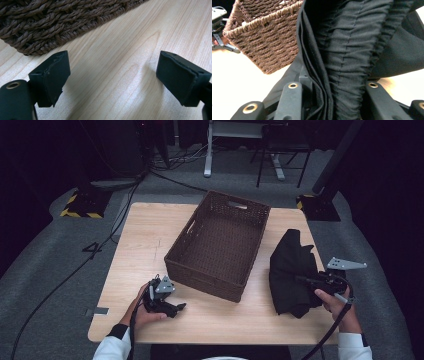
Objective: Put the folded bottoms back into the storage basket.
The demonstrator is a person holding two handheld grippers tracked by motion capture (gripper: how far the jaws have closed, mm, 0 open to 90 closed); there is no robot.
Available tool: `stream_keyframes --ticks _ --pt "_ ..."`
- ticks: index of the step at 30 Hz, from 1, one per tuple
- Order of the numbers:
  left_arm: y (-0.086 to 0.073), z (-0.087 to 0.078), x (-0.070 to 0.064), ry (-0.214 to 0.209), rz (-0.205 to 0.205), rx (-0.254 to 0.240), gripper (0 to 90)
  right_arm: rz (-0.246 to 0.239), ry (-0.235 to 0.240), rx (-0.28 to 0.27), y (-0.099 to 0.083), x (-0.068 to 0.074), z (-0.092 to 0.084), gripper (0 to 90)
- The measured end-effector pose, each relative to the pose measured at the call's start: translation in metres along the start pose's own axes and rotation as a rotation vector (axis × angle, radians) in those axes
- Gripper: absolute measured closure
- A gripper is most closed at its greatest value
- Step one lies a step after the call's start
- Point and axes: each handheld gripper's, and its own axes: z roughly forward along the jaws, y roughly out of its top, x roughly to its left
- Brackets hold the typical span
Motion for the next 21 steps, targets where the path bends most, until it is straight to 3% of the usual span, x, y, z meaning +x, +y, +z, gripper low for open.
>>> stream_keyframes --ticks 21 --pt "0.0 0.0 0.0 0.0 0.0 0.0 12.4 -0.016 -0.021 -0.064 0.02 -0.001 -0.011 66.0"
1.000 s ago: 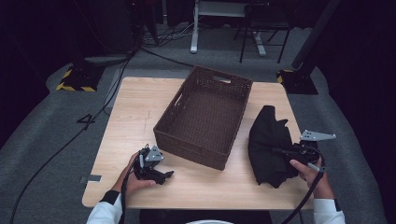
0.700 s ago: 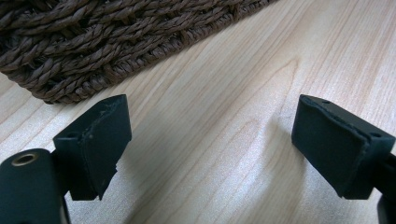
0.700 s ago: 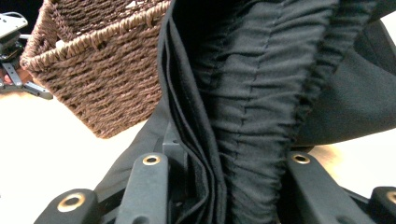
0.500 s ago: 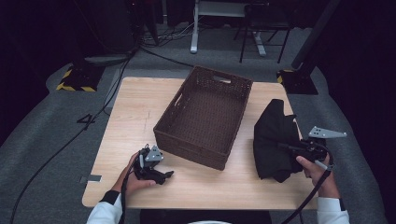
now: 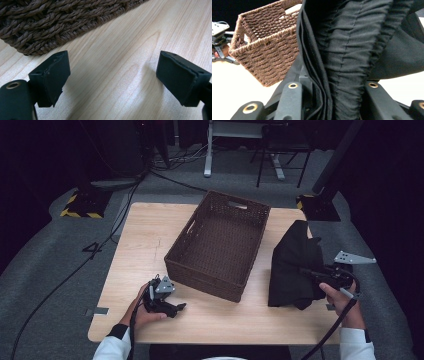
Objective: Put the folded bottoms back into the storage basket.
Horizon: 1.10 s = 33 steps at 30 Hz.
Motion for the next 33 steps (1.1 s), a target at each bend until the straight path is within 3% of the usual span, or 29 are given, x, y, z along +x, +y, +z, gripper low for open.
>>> stream_keyframes --ticks 11,33 --pt "0.0 0.0 0.0 0.0 0.0 0.0 12.4 -0.004 -0.026 -0.024 0.015 0.0 -0.004 66.0" --pt "0.0 0.0 0.0 0.0 0.0 0.0 12.5 -0.073 -0.064 -0.091 0.068 0.011 -0.018 66.0"
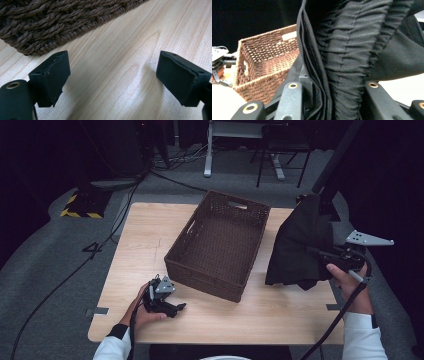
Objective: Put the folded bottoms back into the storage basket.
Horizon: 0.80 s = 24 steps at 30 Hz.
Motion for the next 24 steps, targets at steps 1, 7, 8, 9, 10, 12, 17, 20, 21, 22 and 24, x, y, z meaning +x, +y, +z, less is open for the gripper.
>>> stream_keyframes --ticks 1,7,8,9,10,12,17,20,21,22,24 --pt "0.0 0.0 0.0 0.0 0.0 0.0 12.5 -0.006 -0.001 -0.006 0.002 0.0 0.0 66.0" --pt "0.0 0.0 0.0 0.0 0.0 0.0 12.4 -0.008 0.005 -0.031 0.013 0.0 0.0 66.0" --pt "0.0 0.0 0.0 0.0 0.0 0.0 12.4 -0.007 0.007 -0.035 0.014 0.0 0.0 66.0" --pt "0.0 0.0 0.0 0.0 0.0 0.0 12.4 -0.007 0.007 -0.038 0.015 -0.001 0.0 66.0" --pt "0.0 0.0 0.0 0.0 0.0 0.0 12.4 -0.004 0.007 -0.041 0.017 -0.001 0.001 66.0" --pt "0.0 0.0 0.0 0.0 0.0 0.0 12.4 -0.006 0.005 -0.044 0.02 -0.001 0.001 66.0" --pt "0.0 0.0 0.0 0.0 0.0 0.0 12.4 -0.008 0.009 -0.051 0.028 -0.001 0.005 66.0" --pt "0.0 0.0 0.0 0.0 0.0 0.0 12.4 -0.009 0.016 -0.059 0.034 0.0 0.008 66.0" --pt "0.0 0.0 0.0 0.0 0.0 0.0 12.5 -0.014 0.017 -0.06 0.037 0.001 0.008 65.9" --pt "0.0 0.0 0.0 0.0 0.0 0.0 12.5 -0.016 0.018 -0.062 0.039 0.002 0.009 66.0" --pt "0.0 0.0 0.0 0.0 0.0 0.0 12.4 -0.025 0.02 -0.068 0.045 0.004 0.009 66.0"
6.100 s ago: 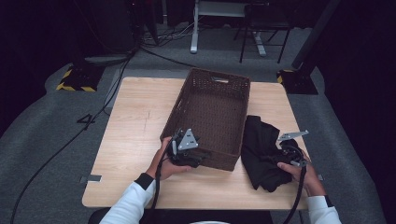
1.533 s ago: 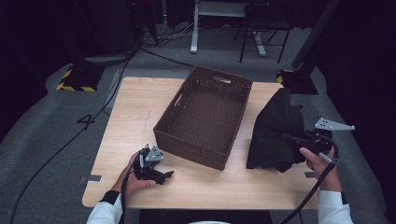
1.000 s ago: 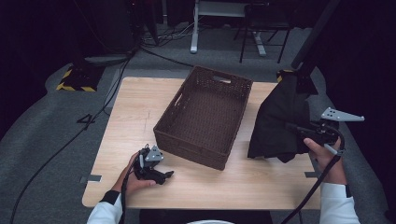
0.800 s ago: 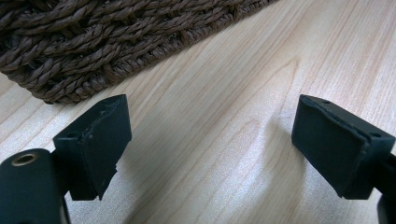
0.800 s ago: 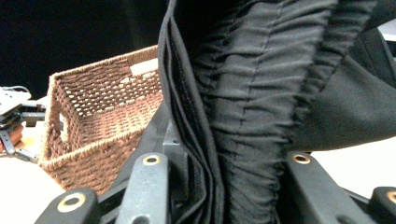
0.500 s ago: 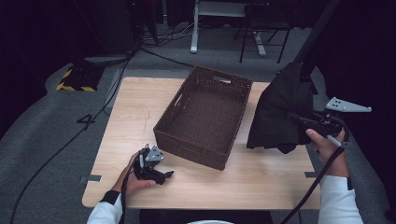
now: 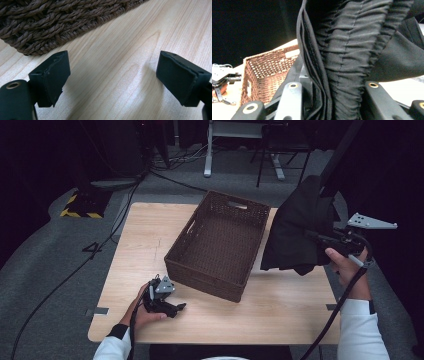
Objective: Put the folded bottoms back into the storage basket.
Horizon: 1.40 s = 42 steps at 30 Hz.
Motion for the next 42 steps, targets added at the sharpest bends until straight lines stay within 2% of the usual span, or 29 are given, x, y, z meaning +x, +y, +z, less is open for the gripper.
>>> stream_keyframes --ticks 11,22,31,42 --pt "0.0 0.0 0.0 0.0 0.0 0.0 12.4 -0.03 0.03 -0.012 0.027 0.015 0.018 65.9" --pt "0.0 0.0 0.0 0.0 -0.002 0.0 12.5 -0.032 0.078 -0.024 0.046 0.028 0.042 65.9" --pt "0.0 0.0 0.0 -0.001 -0.001 0.001 12.4 -0.04 0.108 -0.007 0.052 0.04 0.067 65.9" --pt "0.0 0.0 0.0 -0.001 0.0 0.0 12.5 -0.021 0.128 0.021 0.053 0.045 0.1 65.9"
